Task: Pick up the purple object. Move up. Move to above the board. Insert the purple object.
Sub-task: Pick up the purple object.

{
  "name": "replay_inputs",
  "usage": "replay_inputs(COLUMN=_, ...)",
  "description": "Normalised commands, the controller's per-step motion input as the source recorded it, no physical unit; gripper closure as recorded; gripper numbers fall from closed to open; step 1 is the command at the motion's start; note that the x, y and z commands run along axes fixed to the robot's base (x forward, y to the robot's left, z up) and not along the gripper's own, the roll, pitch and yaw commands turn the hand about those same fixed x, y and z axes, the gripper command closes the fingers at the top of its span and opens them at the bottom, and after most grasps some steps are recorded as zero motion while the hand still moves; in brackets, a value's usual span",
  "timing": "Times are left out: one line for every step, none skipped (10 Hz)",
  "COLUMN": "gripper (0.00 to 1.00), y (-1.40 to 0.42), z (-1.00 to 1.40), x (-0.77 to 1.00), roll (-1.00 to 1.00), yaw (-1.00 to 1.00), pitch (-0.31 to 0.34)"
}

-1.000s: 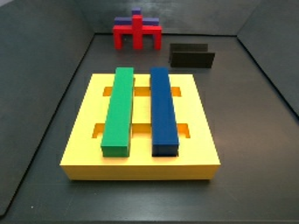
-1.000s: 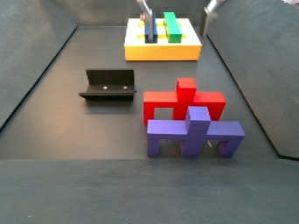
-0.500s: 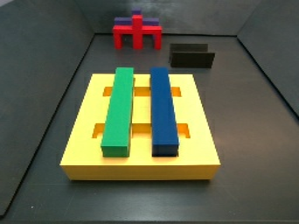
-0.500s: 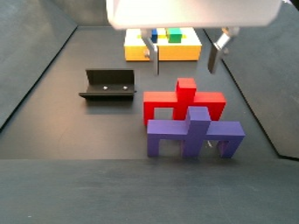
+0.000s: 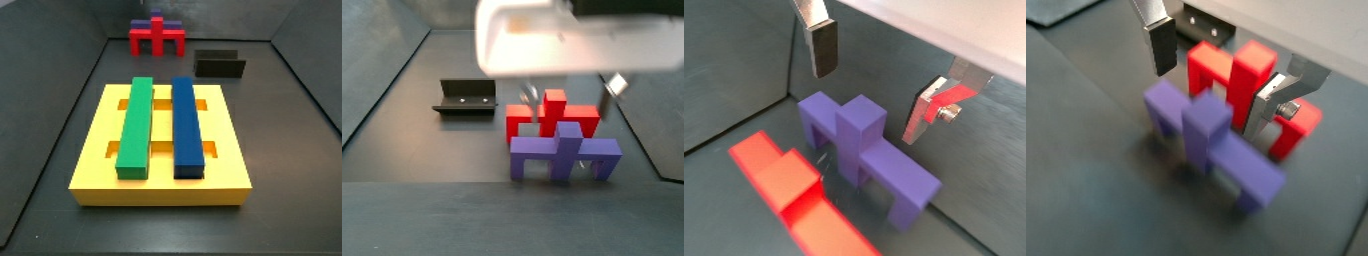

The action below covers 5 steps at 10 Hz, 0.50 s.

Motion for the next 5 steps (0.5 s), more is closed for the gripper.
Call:
replay_inputs(gripper=0.00, y=0.08, z=-0.22, x=-0.05, roll=-0.11, yaw=-0.11, pitch=-0.060)
replay_inputs(gripper=0.00, y=0.00, z=-0.17, x=0.01, roll=-0.09, yaw=0.00, pitch=-0.023)
replay_inputs(gripper=0.00, y=-0.13, z=-0.11, x=0.11, roll=-0.07, yaw=0.00, pitch=0.000)
replay_inputs(gripper=0.00, y=-0.06, z=-0.12, x=0.04, roll=-0.04, yaw=0.00, pitch=0.000)
replay_inputs(gripper=0.00, y=-0.07, z=-0.17, x=0.00, roll=-0.05, yaw=0.00, pitch=-0.011)
